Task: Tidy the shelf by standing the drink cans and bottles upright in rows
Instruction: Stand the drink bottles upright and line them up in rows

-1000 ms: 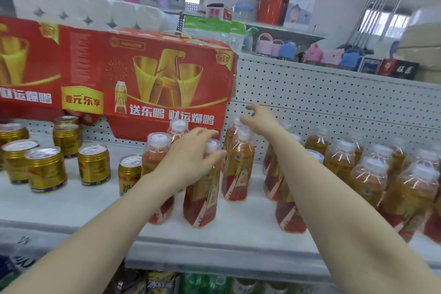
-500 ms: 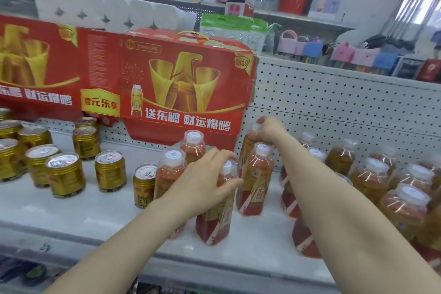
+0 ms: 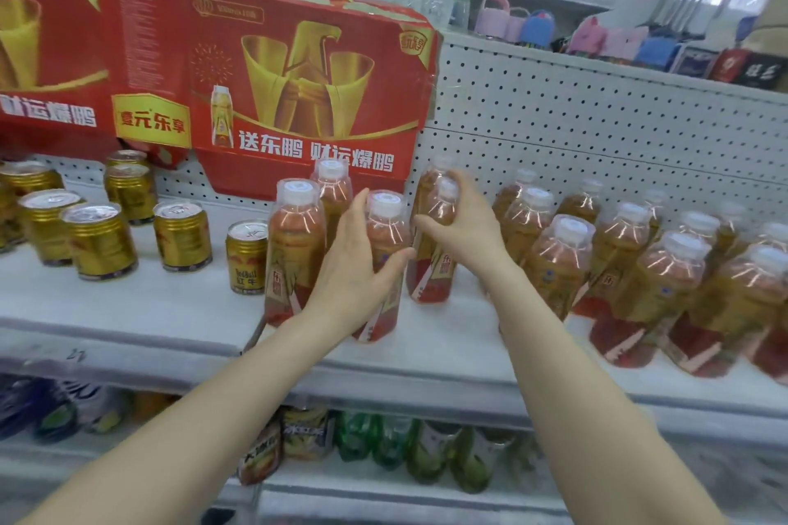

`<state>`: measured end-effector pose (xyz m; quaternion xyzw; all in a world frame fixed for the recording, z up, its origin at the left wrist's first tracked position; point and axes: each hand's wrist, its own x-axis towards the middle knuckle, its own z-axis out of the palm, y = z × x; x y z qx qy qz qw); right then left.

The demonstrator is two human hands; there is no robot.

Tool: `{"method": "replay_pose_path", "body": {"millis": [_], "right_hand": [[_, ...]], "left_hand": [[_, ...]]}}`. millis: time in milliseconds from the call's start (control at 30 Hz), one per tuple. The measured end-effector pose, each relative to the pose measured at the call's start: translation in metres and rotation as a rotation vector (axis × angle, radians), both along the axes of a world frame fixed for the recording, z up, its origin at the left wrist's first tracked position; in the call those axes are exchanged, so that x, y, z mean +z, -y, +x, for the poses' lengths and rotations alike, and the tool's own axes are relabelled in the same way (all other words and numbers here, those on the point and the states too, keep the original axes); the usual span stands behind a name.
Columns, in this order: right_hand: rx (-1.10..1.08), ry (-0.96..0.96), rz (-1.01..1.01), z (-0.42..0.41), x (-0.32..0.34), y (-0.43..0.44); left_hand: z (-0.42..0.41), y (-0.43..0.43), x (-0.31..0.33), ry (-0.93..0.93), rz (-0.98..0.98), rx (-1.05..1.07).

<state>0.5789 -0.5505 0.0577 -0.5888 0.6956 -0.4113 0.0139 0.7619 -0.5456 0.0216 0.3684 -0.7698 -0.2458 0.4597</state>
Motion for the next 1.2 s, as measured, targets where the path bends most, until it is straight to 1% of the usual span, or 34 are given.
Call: {"method": "replay_pose_path", "body": {"millis": [100,300,400,500,567,600,633,700,733,767,800,833,900,967,1000,1100,1200], "right_hand": [[-0.065,-0.099,-0.050,-0.002,-0.010,0.000],[-0.168,-0.124,-0.020,-0.003,-0.008,0.011],[-0.202,-0.168,-0.017,0.000,-0.006,0.015],[-0.207,-0.224,0.020,0.002,-0.007,0.014],[-0.209,-0.253,0.025,0.002,-0.007,0.008],[-0.210,-0.257,-0.015,0.003,-0.008,0.005],[-0.203,-0.248,-0.103,0.005,-0.010,0.000],[-0.139,-0.213,-0.343,0.017,-0.017,-0.012],[-0.092,-0.181,-0.427,0.026,-0.023,-0.019],[-0.046,-0.136,-0.466,0.037,-0.029,-0.026],[-0.004,-0.087,-0.463,0.049,-0.036,-0.033],[0.034,-0.039,-0.428,0.060,-0.042,-0.039],[0.105,0.023,-0.327,0.080,-0.056,-0.047],[0.129,0.035,-0.260,0.094,-0.064,-0.050],[0.119,0.034,-0.247,0.098,-0.065,-0.049],[0.043,0.016,-0.238,0.103,-0.061,-0.051],[-0.082,0.014,-0.192,0.096,-0.056,-0.059]], "left_hand": [[0.002,0.001,-0.011,-0.024,-0.010,-0.006],[0.009,-0.003,-0.024,-0.018,0.011,-0.011],[0.012,-0.007,-0.025,-0.012,0.019,-0.015],[0.014,-0.008,-0.025,0.027,0.011,0.025],[0.017,-0.014,-0.025,0.080,-0.040,0.085],[0.020,-0.018,-0.025,0.092,-0.090,0.127],[0.024,-0.021,-0.026,0.089,-0.161,0.165],[0.036,-0.025,-0.029,0.074,-0.360,0.228],[0.044,-0.027,-0.032,0.069,-0.453,0.264],[0.052,-0.026,-0.033,0.055,-0.511,0.301],[0.060,-0.025,-0.034,0.033,-0.514,0.335],[0.068,-0.024,-0.034,0.011,-0.463,0.362],[0.083,-0.016,-0.033,-0.016,-0.252,0.370],[0.094,-0.001,-0.035,-0.001,-0.021,0.313],[0.098,0.006,-0.036,0.016,0.050,0.273],[0.102,0.016,-0.038,0.002,0.139,0.156],[0.102,0.018,-0.038,0.008,0.149,0.110]]}}
